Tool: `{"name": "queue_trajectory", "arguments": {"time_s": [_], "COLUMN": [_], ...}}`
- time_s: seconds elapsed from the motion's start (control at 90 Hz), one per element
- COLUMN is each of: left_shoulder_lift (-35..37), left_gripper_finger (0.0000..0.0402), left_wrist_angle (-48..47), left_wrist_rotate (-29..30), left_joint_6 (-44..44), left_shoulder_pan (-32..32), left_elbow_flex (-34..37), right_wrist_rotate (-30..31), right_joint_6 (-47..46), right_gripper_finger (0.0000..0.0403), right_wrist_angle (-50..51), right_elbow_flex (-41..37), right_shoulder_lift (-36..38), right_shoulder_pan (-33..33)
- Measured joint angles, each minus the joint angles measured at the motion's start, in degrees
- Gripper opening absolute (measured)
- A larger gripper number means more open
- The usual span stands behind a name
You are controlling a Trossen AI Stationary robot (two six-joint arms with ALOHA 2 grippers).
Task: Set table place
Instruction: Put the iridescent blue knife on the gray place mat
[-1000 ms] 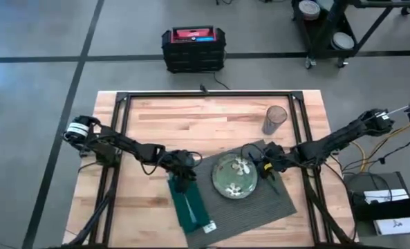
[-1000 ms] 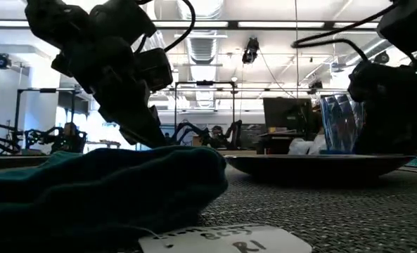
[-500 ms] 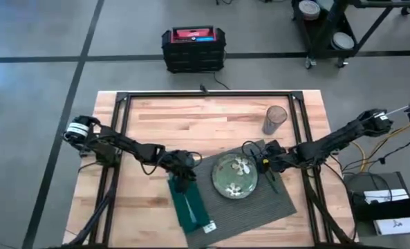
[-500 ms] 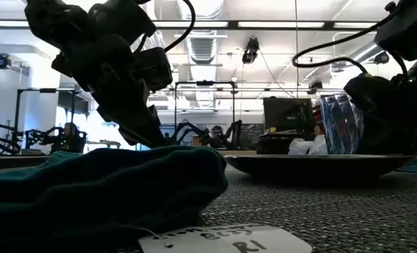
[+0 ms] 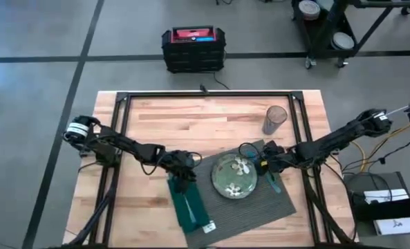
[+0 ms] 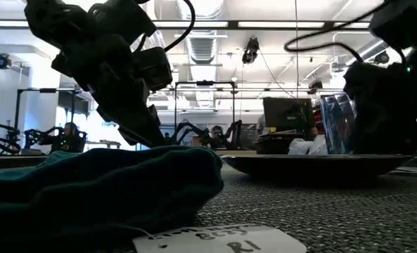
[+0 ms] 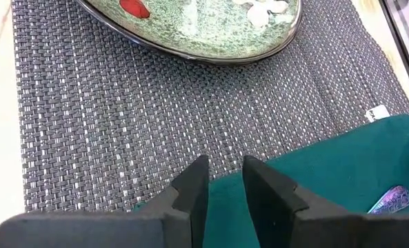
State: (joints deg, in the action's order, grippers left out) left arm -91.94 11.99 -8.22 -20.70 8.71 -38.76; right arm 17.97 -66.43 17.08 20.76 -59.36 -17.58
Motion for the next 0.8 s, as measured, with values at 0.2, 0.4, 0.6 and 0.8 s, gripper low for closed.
{"name": "queue_trajectory", "arguments": {"time_s": [0.2, 0.4, 0.6, 0.8], "left_shoulder_lift": [0.0, 0.0, 0.0, 0.02], "left_gripper_finger": [0.0076, 0.0076, 0.0076, 0.0076], "left_wrist_angle": [0.0, -0.02, -0.01, -0.02], "left_wrist_rotate": [-3.14, -3.28, -3.28, -3.28], "left_joint_6": [-1.37, -1.47, -1.33, -1.33], "left_shoulder_pan": [0.23, 0.52, 0.52, 0.52], "left_elbow_flex": [0.0, 0.0, 0.0, 0.0], "right_wrist_rotate": [-19.16, -24.19, -23.08, -20.68], "right_joint_6": [7.71, 2.97, -7.54, -9.25], "right_gripper_finger": [0.0168, 0.0162, 0.0132, 0.0109], "right_wrist_angle": [14.49, 16.17, 16.92, 16.2], "right_elbow_flex": [7.97, 9.17, 6.96, 6.7], "right_shoulder_lift": [1.98, 0.71, -1.39, -3.48], "right_shoulder_pan": [-2.83, -12.01, -19.35, -20.28]}}
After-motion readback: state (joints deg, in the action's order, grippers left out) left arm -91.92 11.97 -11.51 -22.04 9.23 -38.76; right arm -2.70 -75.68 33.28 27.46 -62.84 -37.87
